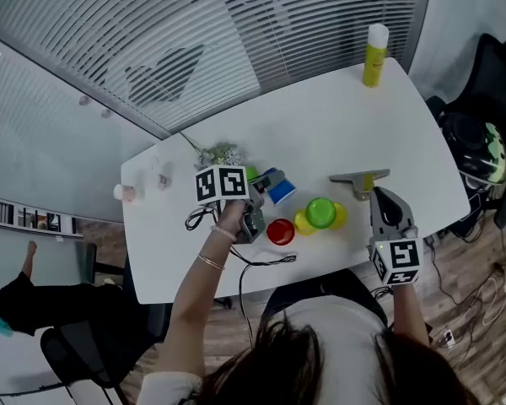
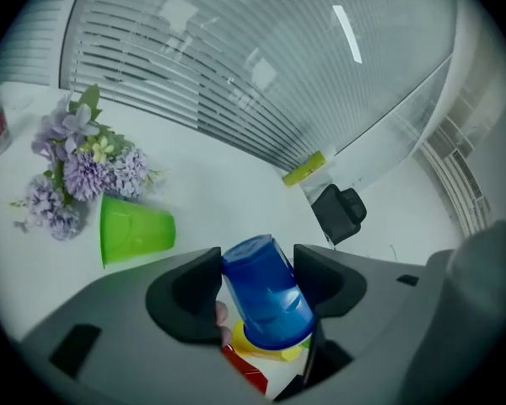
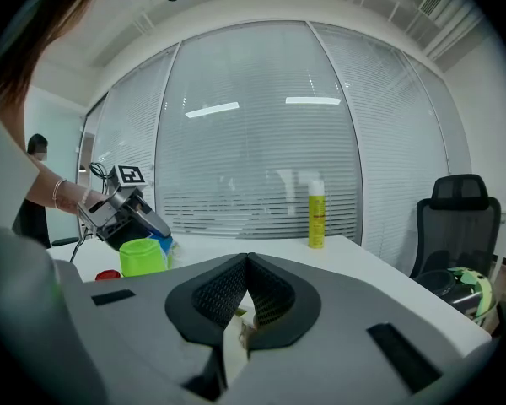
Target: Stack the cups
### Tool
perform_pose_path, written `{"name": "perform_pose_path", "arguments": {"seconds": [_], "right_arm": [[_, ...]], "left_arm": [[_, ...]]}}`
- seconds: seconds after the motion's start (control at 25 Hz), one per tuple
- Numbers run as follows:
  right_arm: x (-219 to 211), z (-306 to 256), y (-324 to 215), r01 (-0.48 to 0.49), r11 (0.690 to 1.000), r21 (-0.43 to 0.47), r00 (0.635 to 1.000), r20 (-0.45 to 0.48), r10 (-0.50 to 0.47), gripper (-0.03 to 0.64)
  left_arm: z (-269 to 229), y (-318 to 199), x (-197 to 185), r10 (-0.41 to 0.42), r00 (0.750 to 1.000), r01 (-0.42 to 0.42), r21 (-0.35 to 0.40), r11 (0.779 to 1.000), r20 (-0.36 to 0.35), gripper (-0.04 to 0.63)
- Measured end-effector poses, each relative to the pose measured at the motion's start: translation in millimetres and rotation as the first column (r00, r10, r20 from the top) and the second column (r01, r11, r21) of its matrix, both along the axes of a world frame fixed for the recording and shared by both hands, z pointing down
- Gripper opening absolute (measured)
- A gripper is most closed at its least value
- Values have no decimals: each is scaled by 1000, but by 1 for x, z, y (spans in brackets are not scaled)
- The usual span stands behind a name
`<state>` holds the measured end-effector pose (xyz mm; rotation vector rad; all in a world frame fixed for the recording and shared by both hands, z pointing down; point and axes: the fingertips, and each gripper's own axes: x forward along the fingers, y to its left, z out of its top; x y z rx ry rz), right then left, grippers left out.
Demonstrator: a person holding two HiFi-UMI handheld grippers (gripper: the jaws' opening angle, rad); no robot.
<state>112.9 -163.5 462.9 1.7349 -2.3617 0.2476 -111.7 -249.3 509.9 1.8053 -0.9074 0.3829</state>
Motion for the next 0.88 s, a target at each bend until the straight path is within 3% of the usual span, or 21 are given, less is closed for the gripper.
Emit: {"name": "perform_pose_path", "arguments": {"seconds": [0.36,0.88], "right_arm": [[-9,-7,9,49,999,23,999,-2,-49,28],[-8,-18,31,96,994,57,995,-36,-94,28]], "left_arm": [[-35,21,-13,-48,990,17,230,973,131,284],[-65,61,-12,-145,963,25,457,889,228,282]]}}
